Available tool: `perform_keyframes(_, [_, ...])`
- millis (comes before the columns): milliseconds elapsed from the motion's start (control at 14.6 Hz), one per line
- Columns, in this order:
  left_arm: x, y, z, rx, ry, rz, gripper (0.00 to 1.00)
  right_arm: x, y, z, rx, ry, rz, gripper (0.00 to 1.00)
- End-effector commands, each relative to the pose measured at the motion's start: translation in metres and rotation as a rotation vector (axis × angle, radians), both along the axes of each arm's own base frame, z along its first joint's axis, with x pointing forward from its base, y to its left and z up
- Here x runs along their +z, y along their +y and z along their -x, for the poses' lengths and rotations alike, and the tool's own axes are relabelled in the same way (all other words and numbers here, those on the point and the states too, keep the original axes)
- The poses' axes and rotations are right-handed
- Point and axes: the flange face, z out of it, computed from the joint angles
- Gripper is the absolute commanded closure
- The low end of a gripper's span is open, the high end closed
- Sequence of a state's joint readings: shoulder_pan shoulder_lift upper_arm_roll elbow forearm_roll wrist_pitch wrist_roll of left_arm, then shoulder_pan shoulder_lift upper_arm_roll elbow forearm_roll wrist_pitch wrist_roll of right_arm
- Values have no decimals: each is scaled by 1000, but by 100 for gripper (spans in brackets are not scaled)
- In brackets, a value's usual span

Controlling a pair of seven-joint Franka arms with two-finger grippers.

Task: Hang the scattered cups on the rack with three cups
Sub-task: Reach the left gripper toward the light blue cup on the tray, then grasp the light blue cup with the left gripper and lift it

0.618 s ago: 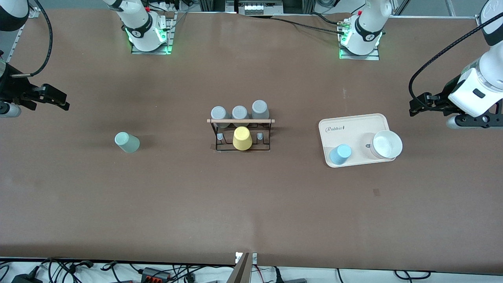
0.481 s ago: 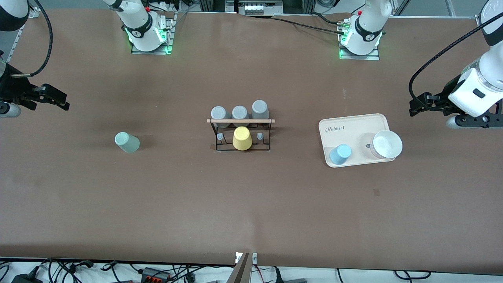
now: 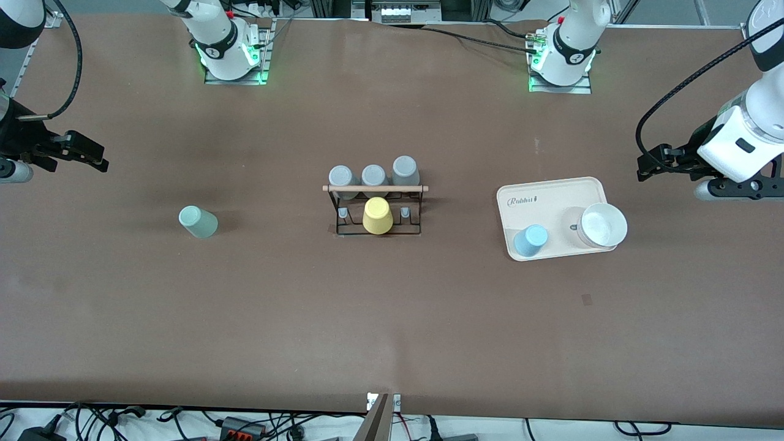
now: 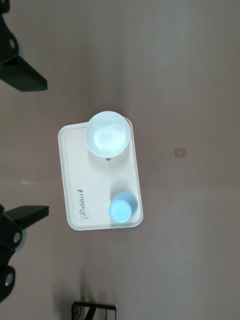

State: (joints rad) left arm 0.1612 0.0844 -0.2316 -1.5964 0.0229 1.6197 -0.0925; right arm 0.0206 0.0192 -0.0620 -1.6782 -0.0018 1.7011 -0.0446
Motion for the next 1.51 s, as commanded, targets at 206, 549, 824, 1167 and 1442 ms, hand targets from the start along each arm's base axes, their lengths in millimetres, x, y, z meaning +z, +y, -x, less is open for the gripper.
perform_keyframes(206, [-63, -15, -41, -40, 78, 14, 0, 7, 2, 4, 0, -1, -1, 0])
perform_keyframes(549, [-181, -67, -89, -110, 67, 61, 0, 7, 2, 3, -2, -4, -1, 0])
perform_keyframes(824, [-248, -94, -86, -147, 164, 68, 0, 7, 1, 3, -3, -3, -2, 0])
perform_keyframes(1167, [-301, -110, -81, -166, 233, 71, 0, 6, -1, 4, -7, 0, -4, 0])
perform_keyframes(1442, [-330, -109, -81, -161, 236, 77, 0, 6, 1, 2, -3, -6, -2, 0])
